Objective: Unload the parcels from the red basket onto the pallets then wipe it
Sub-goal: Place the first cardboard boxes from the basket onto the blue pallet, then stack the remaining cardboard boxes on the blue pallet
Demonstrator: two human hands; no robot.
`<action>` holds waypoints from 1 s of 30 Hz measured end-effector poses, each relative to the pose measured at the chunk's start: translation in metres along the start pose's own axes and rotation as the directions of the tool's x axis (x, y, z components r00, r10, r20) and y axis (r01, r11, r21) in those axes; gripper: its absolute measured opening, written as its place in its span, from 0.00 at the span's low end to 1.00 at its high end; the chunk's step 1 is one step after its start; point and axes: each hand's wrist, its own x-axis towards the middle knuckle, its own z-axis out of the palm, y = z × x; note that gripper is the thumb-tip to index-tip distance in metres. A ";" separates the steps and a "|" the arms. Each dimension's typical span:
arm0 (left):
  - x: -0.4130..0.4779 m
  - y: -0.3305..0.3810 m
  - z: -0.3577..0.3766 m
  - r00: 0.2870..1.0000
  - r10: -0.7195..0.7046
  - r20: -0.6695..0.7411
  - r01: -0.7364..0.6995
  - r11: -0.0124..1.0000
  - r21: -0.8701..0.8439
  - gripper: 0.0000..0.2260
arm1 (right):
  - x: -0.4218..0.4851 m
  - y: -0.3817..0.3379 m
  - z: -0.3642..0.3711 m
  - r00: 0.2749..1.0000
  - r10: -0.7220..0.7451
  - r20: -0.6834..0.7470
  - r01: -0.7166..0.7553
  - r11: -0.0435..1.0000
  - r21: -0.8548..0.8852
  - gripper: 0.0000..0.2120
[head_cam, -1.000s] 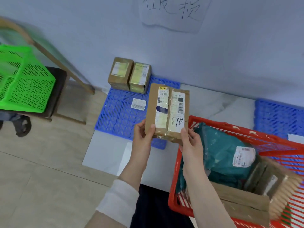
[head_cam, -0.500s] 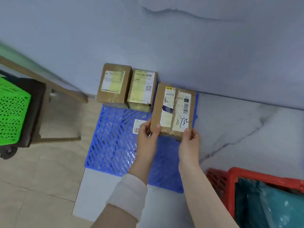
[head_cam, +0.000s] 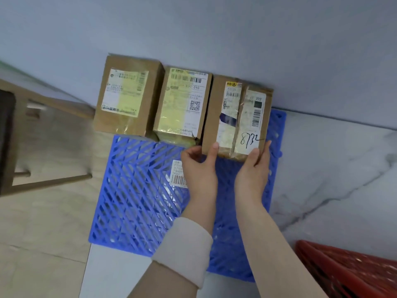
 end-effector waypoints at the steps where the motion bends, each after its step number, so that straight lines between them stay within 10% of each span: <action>1: 0.001 0.000 0.002 1.000 -0.014 -0.005 0.014 1.000 0.003 0.15 | 0.001 0.000 0.000 1.000 -0.009 0.009 0.009 1.000 -0.013 0.22; 9: -0.020 0.019 -0.007 0.996 -0.068 0.057 0.064 0.995 0.071 0.21 | -0.008 -0.018 -0.030 0.982 0.020 0.188 0.027 0.969 -0.245 0.28; 15: -0.105 0.044 -0.049 0.973 0.134 0.188 -0.177 0.955 0.236 0.17 | -0.081 -0.053 -0.102 0.922 -0.224 0.316 0.369 0.756 -0.540 0.30; 30: -0.377 0.024 -0.048 0.661 0.500 0.559 -0.742 0.324 0.587 0.14 | -0.185 -0.024 -0.370 0.735 -0.509 0.448 0.646 0.322 -0.692 0.25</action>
